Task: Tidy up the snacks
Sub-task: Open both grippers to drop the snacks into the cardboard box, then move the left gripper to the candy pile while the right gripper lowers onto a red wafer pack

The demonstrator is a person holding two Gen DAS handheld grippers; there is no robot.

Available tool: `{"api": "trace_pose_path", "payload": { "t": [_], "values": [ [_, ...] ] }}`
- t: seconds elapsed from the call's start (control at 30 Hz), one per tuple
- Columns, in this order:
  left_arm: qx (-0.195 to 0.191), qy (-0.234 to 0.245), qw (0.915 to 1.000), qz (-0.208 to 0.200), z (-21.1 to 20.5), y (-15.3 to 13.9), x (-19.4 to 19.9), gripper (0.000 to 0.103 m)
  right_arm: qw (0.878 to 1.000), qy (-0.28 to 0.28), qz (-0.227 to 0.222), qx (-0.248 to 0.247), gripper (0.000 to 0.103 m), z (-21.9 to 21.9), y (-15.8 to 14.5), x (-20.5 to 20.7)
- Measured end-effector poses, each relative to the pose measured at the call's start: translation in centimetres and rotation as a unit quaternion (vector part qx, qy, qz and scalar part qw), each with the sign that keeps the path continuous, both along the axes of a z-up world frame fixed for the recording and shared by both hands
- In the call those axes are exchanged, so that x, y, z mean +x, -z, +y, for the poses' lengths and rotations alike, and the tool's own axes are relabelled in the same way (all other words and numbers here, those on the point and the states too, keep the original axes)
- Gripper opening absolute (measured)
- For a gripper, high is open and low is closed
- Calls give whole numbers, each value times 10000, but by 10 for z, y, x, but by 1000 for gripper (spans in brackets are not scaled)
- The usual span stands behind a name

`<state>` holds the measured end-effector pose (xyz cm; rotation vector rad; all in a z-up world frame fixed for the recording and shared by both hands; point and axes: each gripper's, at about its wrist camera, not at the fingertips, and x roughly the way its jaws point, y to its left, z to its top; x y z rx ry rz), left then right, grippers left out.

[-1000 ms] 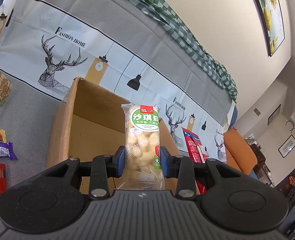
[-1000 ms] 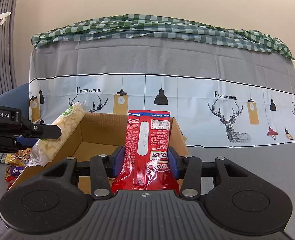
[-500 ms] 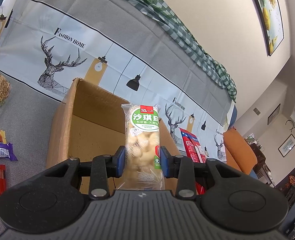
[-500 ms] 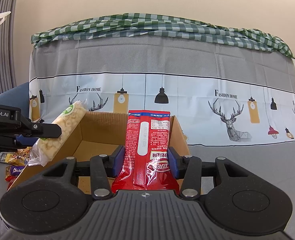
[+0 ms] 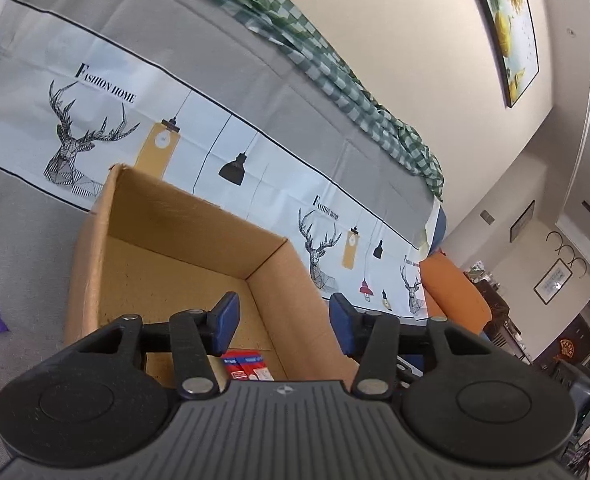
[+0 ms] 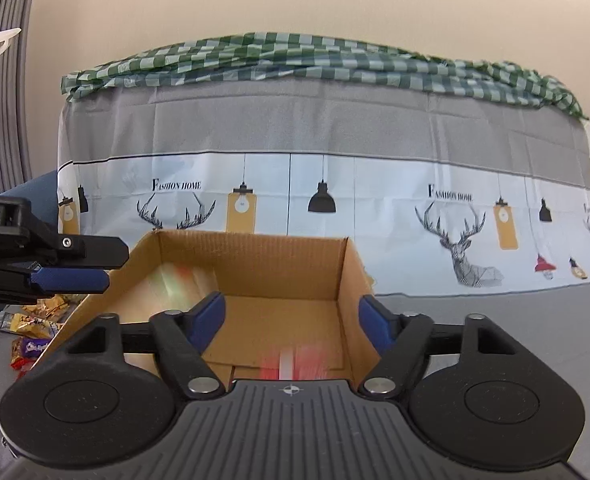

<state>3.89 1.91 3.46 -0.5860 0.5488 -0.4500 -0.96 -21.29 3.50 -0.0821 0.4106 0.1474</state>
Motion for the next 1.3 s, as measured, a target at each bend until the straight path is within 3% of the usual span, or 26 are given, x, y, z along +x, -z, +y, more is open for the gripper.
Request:
{"api": "trace_pose_path", "payload": {
  "t": [0.13,0.23,0.47,0.6,0.77,0.83,1.0,1.1,1.17,1.23,1.3],
  "values": [
    [148,-102,9998,-101,-3,0,-2,54,10000,19,13,8,76,1,0,0],
    [410,-224,9986,-260,-5,-3,-5,59,10000,69,9,38,76,2,0,1],
    [758,-249,9959,-424,1,-8,-15,83,9999,95,-56,38,75,11,-1,0],
    [794,-229,9956,-450,14,-12,-24,84,9998,50,-185,8,75,19,-4,-4],
    [1153,-396,9904,-658,30,-27,-38,84,9994,22,-295,160,75,31,-9,-9],
    [1348,-263,9879,-715,36,-35,-39,79,9991,15,-324,276,74,36,-12,-12],
    [2099,-67,9726,-1002,52,-47,-43,42,9979,-54,-402,509,69,53,-17,-20],
    [2258,-249,9691,-960,72,-38,-44,30,9971,-135,-427,622,63,64,-18,-25],
    [2150,-407,9723,-819,89,-23,-46,24,9966,-219,-448,654,55,72,-19,-27],
    [2160,-512,9745,-321,104,-8,-41,19,9961,-304,-454,686,47,80,-20,-29],
    [2115,-702,9747,-144,116,-4,-38,18,9959,-364,-430,714,44,88,-18,-30]
  ]
}}
